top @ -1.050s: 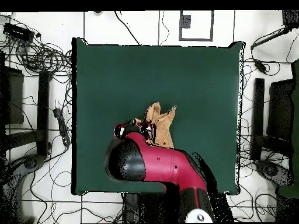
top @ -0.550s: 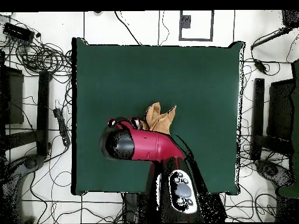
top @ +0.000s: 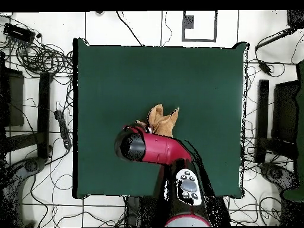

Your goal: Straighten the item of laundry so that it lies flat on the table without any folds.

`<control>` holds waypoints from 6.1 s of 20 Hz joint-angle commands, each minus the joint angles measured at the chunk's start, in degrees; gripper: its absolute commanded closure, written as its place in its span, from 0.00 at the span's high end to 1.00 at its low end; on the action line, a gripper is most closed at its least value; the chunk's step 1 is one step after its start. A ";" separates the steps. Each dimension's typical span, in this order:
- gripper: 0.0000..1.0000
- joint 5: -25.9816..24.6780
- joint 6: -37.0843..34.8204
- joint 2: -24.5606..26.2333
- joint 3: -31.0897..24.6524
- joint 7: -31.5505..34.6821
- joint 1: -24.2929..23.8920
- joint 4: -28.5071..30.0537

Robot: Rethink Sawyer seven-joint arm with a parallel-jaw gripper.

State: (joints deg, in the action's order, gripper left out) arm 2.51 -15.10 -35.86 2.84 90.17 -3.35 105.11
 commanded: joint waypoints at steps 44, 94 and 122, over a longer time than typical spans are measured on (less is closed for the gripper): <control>1.00 6.17 13.28 11.25 -2.40 13.95 0.99 -1.42; 0.00 6.24 -3.13 15.98 -18.20 5.71 -1.19 -13.87; 0.00 11.70 0.69 16.16 -23.05 14.19 1.85 -14.61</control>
State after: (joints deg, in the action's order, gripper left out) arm 8.80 -14.13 -21.32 -11.75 90.17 -4.86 92.94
